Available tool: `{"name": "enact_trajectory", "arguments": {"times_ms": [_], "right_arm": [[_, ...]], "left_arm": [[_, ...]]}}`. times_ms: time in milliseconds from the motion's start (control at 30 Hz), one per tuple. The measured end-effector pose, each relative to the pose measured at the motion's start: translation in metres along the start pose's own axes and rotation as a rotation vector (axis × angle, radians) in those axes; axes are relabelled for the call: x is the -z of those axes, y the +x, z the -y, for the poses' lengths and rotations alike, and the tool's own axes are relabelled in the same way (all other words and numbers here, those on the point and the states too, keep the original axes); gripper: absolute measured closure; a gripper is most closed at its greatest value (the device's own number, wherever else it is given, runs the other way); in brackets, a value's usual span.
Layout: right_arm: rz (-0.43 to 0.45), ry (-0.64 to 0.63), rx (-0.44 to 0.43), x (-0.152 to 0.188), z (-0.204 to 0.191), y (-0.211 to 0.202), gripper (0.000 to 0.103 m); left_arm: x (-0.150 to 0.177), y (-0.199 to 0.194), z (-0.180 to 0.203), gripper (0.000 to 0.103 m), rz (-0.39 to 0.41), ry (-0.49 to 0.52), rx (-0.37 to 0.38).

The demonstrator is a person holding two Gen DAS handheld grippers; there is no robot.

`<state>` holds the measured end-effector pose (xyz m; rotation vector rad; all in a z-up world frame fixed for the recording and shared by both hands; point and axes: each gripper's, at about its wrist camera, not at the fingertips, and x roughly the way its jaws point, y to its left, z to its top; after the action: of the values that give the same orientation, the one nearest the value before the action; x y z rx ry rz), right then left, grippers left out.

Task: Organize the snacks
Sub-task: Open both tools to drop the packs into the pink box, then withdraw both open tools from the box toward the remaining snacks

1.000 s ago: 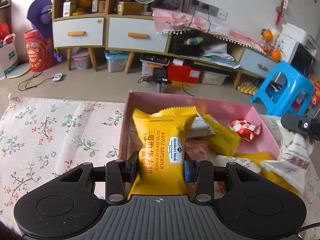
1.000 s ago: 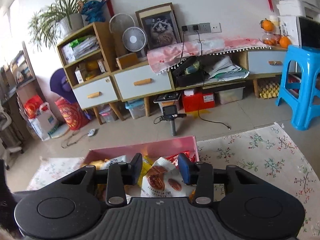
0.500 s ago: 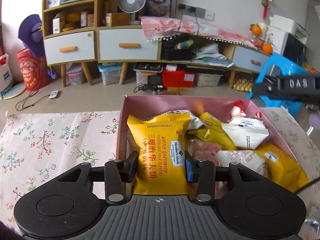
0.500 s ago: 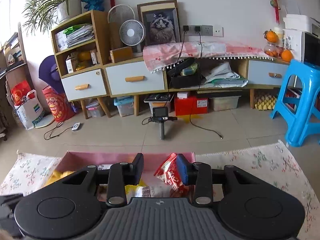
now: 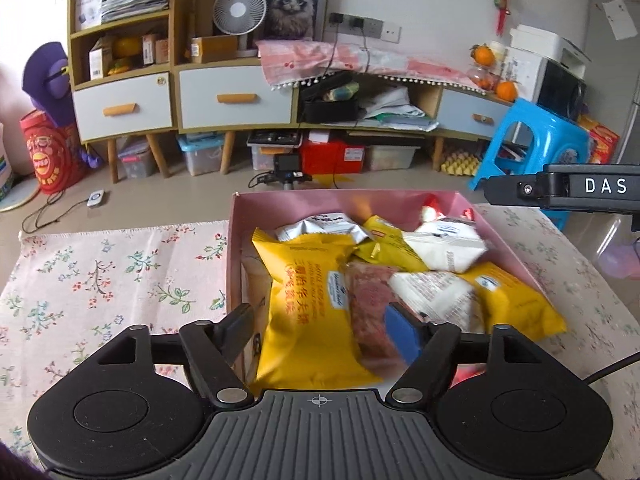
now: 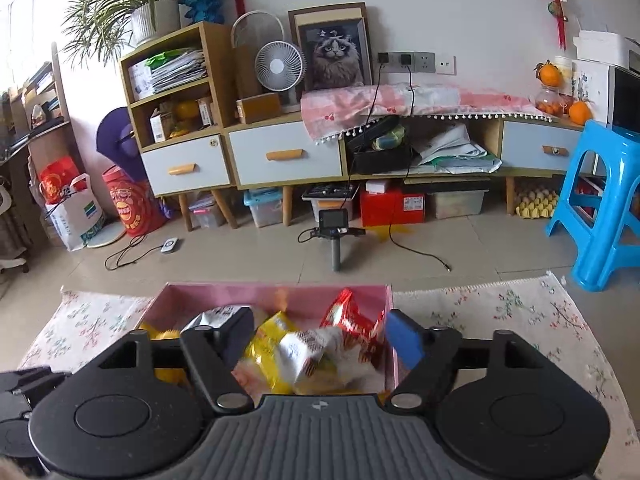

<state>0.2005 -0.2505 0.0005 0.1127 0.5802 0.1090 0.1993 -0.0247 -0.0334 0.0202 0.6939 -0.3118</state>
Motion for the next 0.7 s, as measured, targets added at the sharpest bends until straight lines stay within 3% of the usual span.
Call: {"name": "enact_trajectory", "arguments": {"times_ms": [167,700], "right_arm": [[-0.004,0.009,0.003,0.006,-0.003,-0.019,0.023],[-0.053,-0.012,0.036,0.039,-0.018,-0.072,0.011]], "left_arm": [[0.009,-0.021,0.004,0.021,-0.009,0.009,0.018],[0.048,-0.073,0.003,0.014,-0.061,0.034,0.017]]}}
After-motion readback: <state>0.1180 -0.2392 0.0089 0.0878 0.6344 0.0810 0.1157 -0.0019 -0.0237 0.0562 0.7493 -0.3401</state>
